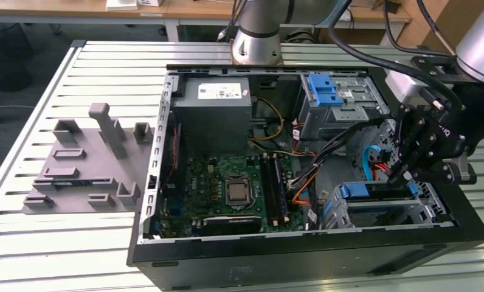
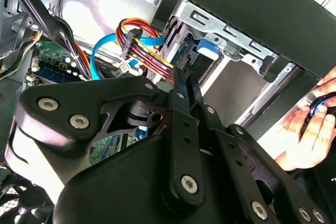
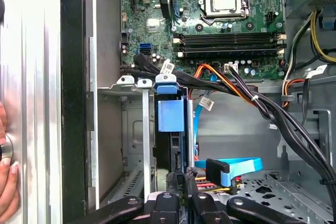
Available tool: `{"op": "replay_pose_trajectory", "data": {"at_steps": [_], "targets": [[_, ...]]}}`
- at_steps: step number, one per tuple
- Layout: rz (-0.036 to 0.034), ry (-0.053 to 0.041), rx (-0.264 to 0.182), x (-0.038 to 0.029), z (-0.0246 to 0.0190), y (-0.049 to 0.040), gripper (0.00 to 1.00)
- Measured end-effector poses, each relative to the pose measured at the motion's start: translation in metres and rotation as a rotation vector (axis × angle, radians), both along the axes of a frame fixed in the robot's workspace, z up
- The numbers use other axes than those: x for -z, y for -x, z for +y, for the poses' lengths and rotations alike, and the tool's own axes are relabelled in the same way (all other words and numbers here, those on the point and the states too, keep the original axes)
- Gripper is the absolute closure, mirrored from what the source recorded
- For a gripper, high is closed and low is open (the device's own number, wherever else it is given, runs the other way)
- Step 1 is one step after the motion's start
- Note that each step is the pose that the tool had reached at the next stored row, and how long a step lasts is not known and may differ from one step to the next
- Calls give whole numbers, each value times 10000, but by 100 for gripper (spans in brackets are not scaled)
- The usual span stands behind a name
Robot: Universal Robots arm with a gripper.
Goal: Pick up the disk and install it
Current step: 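Insert the first disk wire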
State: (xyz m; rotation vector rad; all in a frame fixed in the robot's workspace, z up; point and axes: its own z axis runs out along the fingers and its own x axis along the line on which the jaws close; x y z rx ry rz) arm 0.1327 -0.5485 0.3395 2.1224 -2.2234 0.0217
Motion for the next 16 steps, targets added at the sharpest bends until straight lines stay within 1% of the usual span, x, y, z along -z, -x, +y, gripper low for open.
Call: {"op": "replay_pose_trajectory", "data": {"at_steps": [3,12,16], "targets": [[17,-2,27,5,0,-9,84],[105,-2,184,16,0,-27,84],[132,-1,231,21,0,-40,84]]}}
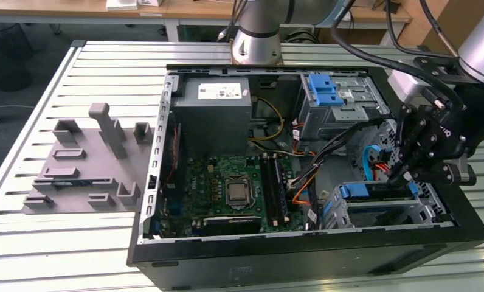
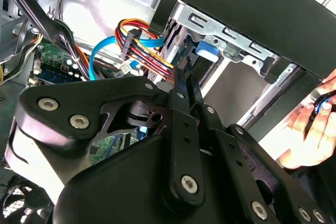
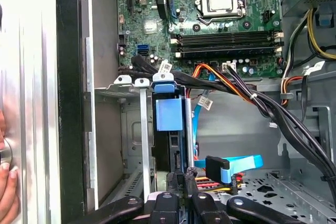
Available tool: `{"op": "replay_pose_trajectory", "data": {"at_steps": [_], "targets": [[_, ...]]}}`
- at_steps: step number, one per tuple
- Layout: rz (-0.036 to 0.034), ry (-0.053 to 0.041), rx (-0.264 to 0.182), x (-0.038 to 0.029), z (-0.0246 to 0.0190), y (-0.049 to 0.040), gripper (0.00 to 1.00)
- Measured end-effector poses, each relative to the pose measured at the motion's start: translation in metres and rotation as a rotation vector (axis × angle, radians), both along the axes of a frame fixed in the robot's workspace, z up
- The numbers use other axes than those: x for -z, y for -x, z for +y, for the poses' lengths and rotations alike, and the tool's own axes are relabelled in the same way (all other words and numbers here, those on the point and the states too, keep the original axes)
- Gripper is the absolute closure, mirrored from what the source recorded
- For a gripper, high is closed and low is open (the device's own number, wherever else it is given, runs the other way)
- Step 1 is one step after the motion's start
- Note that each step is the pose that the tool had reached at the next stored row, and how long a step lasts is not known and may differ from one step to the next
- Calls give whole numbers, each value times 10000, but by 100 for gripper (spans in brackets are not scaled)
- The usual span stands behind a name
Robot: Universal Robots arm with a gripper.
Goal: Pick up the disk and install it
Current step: 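Insert the first disk wire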
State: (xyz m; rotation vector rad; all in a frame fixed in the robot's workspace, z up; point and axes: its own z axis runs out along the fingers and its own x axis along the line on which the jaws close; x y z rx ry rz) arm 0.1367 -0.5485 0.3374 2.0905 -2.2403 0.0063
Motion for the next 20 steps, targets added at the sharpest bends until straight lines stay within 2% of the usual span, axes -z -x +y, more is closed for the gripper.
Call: {"op": "replay_pose_trajectory", "data": {"at_steps": [20], "targets": [[102,-2,84,28,0,-32,84]]}}
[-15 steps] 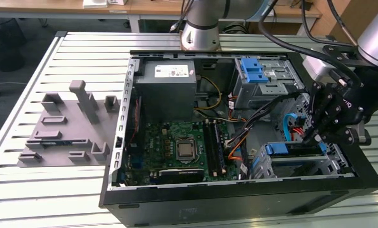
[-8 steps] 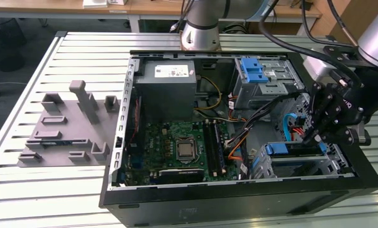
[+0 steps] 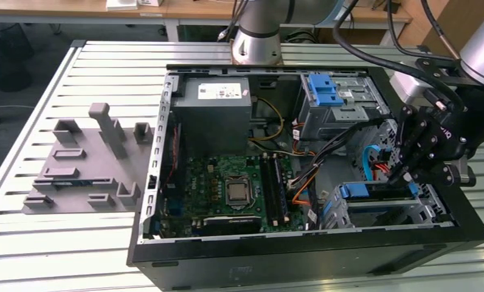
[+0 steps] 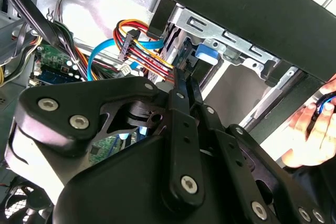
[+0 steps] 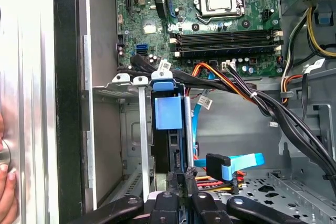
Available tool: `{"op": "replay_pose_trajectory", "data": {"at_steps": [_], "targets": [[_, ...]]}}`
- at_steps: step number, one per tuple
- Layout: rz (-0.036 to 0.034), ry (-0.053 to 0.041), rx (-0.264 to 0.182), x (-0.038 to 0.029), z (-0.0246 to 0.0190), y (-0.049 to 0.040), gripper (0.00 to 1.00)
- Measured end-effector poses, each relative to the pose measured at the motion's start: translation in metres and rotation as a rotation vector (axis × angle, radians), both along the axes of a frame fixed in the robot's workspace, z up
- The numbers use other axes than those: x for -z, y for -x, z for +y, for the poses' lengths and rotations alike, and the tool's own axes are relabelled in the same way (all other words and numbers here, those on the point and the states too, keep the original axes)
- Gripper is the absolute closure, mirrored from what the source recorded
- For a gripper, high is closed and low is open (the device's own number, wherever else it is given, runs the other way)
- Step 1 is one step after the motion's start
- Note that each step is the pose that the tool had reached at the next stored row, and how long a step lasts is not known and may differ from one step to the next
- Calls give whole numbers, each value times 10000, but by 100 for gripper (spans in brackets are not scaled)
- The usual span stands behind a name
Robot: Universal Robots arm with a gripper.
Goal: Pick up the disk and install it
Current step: 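Insert the first disk wire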
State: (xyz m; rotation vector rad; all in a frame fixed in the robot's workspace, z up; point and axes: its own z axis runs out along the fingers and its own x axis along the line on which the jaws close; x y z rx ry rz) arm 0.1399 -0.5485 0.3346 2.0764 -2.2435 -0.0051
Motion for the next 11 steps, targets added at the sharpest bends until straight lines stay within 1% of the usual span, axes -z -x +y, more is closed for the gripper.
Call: {"op": "replay_pose_trajectory", "data": {"at_steps": [11], "targets": [[24,-49,43,1,0,0,84]]}}
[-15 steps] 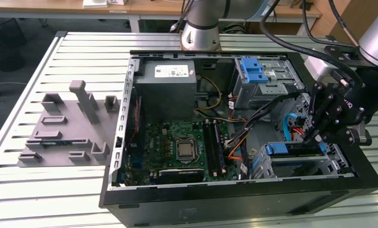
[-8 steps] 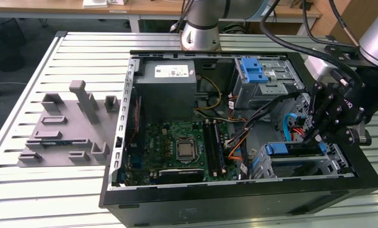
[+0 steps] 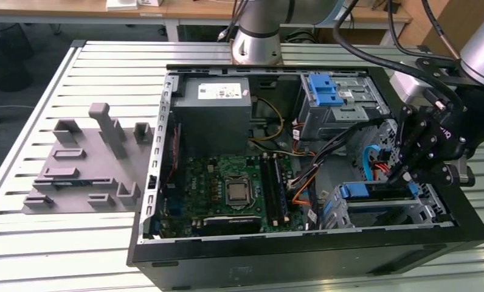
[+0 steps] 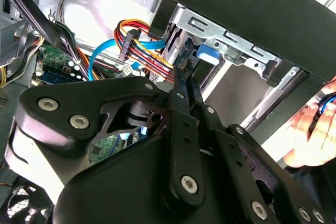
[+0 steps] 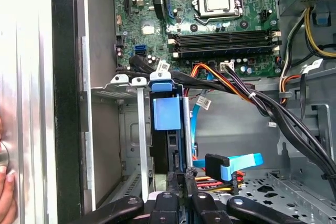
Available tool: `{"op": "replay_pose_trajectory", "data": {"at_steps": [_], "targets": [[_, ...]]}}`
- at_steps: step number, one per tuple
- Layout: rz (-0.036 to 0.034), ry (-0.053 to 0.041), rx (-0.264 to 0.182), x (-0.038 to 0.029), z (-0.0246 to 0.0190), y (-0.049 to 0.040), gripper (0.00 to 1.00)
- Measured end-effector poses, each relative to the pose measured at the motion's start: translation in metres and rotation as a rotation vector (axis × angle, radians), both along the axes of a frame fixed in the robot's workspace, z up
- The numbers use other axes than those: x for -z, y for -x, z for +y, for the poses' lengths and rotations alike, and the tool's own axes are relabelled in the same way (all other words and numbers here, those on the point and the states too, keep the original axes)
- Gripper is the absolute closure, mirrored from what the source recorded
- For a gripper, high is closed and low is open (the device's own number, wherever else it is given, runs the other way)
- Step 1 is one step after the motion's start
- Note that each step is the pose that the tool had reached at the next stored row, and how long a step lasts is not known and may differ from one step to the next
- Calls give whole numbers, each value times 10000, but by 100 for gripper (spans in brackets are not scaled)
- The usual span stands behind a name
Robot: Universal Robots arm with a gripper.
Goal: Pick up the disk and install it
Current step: 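Insert the first disk wire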
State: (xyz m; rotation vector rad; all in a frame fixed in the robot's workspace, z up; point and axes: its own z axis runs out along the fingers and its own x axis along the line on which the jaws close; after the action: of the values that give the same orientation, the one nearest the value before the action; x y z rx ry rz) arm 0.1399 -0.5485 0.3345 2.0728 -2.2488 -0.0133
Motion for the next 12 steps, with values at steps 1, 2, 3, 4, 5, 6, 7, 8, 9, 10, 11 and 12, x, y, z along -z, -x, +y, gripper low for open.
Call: {"op": "replay_pose_trajectory", "data": {"at_steps": [1,2,3,4,5,6,7,8,9,10,11,12], "targets": [[0,-1,2,0,0,0,84],[0,-4,3,0,0,0,84],[1,-8,5,0,0,0,84],[0,-9,7,1,0,0,84],[1,-10,8,1,0,0,84],[0,-9,9,3,-1,0,84],[0,-8,11,5,-1,0,84],[0,-7,11,7,-2,0,84],[0,-6,12,9,-2,0,84],[0,-7,13,10,-3,0,84],[0,-13,13,13,-4,0,84],[1,-14,14,15,-6,0,84]]}}
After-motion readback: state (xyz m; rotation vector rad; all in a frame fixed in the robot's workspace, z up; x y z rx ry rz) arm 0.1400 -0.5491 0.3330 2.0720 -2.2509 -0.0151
